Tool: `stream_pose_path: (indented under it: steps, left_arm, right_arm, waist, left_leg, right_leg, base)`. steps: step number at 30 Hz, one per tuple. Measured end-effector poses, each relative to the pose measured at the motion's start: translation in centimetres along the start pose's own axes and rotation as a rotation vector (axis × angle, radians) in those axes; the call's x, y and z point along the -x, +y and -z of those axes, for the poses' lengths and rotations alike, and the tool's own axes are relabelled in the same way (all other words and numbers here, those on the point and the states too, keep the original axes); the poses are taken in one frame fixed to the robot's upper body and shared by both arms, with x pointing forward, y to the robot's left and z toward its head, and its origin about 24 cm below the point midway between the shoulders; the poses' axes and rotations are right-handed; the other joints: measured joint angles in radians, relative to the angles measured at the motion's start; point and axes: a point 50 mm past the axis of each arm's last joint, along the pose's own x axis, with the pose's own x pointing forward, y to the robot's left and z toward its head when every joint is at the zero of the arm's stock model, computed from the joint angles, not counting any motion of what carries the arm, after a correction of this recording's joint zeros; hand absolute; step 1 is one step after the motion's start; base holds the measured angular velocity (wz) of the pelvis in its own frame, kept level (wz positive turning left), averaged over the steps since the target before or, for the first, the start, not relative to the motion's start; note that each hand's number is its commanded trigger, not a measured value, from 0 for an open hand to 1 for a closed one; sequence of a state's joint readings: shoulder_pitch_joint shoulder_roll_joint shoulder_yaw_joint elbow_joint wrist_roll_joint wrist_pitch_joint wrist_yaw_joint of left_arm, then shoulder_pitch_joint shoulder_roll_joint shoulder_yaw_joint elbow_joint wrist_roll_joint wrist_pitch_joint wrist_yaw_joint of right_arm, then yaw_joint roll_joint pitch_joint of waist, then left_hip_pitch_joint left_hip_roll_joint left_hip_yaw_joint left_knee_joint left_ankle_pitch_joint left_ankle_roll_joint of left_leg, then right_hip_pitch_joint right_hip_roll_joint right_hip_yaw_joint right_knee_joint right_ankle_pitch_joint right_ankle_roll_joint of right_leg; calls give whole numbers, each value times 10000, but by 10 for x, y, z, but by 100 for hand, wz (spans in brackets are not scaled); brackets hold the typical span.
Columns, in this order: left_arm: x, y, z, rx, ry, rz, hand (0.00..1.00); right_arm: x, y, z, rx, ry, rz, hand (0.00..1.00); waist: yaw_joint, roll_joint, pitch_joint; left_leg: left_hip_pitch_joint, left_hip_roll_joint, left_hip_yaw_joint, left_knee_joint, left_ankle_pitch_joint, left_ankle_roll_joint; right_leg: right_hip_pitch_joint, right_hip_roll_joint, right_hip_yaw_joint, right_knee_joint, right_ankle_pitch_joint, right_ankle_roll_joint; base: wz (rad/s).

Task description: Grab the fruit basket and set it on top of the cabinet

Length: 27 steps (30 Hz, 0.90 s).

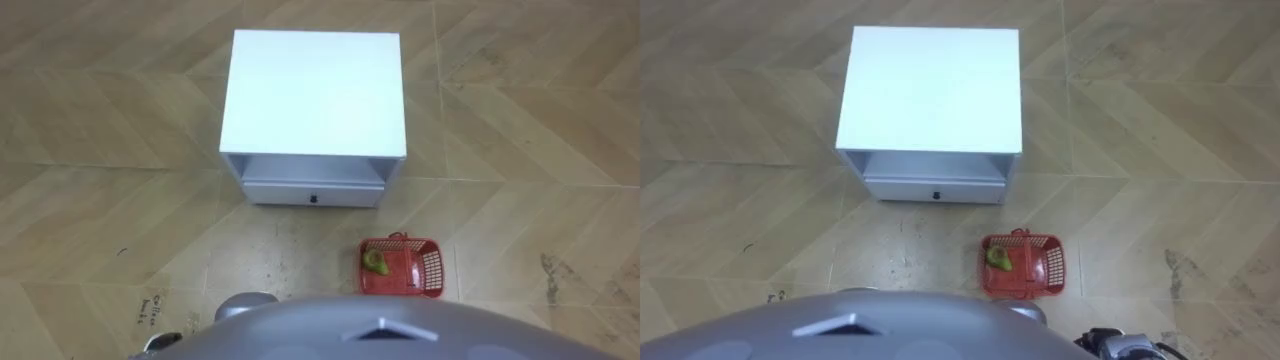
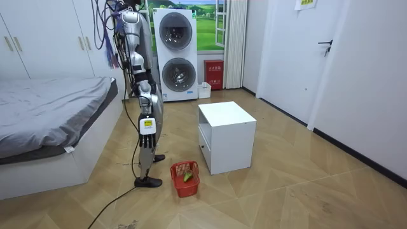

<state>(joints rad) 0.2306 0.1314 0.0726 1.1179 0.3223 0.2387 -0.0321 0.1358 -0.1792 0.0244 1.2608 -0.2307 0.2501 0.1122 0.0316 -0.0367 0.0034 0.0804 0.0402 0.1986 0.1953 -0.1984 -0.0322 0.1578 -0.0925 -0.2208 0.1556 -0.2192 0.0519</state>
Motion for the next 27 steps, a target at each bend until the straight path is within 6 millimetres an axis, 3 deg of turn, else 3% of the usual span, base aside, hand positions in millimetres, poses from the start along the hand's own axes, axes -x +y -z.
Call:
stream_pose_path:
  steps: [8,27]
  left_arm:
    - [0,1,-2,27,-34,-52,0]
    - [0,0,4,99,105,68,0]
  right_arm:
    - [0,2,-3,902,-63,149,0]
    - [0,9,-3,841,-26,-272,0]
  waist:
    - [32,9,52]
    - [30,-165,-16]
  left_leg:
    - [24,4,-74,-22,-21,3]
    - [-20,-27,-99,104,-23,11]
  right_leg:
    - [-28,5,-7,111,-1,0]
    - [-104,-38,76,103,-33,-4]
  base:
    - [0]
    - [0]
